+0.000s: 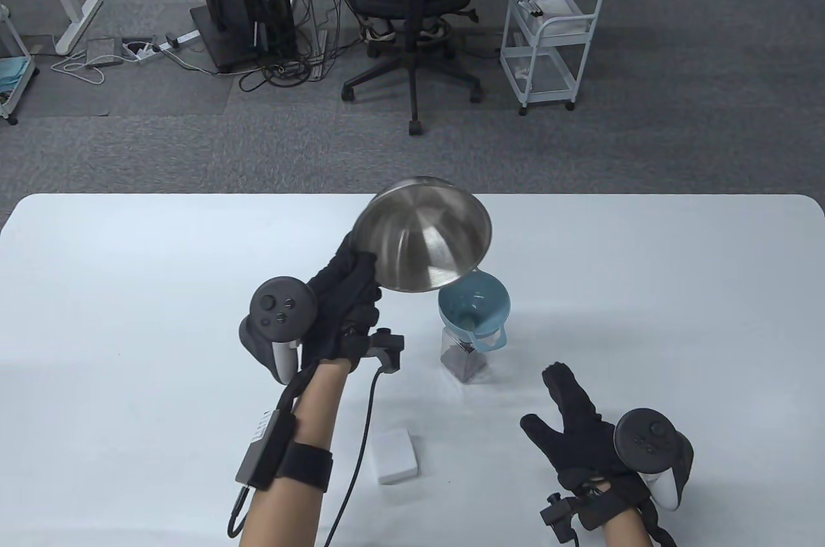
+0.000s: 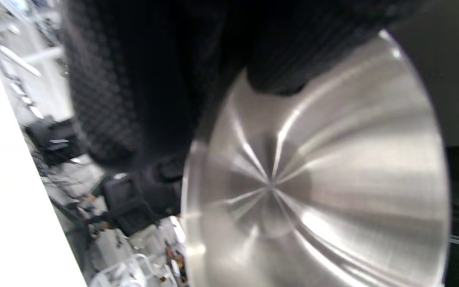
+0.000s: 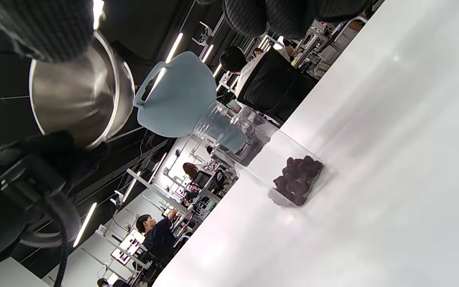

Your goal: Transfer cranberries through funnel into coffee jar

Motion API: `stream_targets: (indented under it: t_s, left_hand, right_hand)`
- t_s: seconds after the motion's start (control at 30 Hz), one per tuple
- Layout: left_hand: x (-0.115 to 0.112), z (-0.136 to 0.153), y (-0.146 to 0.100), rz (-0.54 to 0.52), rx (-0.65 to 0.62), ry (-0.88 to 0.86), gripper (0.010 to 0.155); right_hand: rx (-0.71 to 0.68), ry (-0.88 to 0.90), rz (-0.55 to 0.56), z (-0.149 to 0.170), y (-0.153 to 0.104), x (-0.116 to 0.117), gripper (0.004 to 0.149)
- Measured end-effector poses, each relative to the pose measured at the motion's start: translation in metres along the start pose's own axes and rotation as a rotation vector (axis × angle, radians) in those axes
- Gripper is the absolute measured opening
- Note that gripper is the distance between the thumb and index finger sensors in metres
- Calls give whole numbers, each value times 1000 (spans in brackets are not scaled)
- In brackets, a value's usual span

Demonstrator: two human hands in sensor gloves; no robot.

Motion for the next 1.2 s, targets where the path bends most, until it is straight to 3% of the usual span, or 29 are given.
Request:
stream_targets:
  t_s: [0.23,0.5,0.8,1.2]
  left_hand:
    - [63,57,-12,-33,319,91,27]
    - [109,128,-45,-86,579,122,33]
    - [123,186,-75,-132,751,82,36]
    - [126,211,-83,-145,825,53,38]
  right_hand:
    - [-2,-2,-6,0,0,1,94]
    - [-11,-4,-8,-1,1,1,94]
    - [3,-13,-27,2,2,6,94]
    - [10,-19,-30,2,2,7,94]
Point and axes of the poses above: the tracker on the back of each hand, its own z axis roughly to the little-finger side, its own y axis roughly from the wrist to the fingertips, x = y × z, the point moved 1 cm from there along y, roughly from the wrist to the fingertips, and after that the axes turned 8 degrees about z, right-handed, at the moved point
